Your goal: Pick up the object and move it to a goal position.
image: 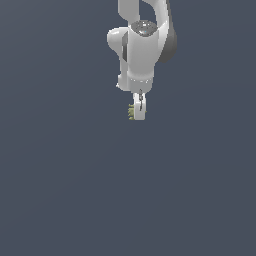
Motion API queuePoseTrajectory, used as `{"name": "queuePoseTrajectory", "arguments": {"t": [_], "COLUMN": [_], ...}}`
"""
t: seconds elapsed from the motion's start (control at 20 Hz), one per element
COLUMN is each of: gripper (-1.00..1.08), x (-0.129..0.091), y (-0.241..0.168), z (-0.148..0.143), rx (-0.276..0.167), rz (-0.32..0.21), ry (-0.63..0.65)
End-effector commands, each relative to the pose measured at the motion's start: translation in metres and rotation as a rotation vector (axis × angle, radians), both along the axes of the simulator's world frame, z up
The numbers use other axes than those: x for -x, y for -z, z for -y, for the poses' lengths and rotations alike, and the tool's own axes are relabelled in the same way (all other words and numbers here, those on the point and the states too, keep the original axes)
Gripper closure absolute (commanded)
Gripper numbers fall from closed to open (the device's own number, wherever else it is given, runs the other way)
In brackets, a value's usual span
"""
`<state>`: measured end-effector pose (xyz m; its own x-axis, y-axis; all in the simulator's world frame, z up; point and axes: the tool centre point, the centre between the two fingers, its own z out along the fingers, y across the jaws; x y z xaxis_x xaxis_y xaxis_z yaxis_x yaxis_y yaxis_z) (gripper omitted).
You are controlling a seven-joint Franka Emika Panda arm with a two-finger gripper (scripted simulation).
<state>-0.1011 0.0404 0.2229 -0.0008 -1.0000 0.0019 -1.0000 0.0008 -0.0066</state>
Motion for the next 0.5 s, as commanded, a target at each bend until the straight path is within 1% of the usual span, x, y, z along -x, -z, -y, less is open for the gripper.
{"name": "queuePoseTrajectory", "arguments": {"t": [0.0,0.45], "gripper": [1.08,1.08], "x": [0.001,0.004], "y": [-0.026,-0.115], "z": [-0.004,-0.019], "rx": [0.002,0.002], "rz": [-0.001,-0.002], "ry": [0.001,0.001]}}
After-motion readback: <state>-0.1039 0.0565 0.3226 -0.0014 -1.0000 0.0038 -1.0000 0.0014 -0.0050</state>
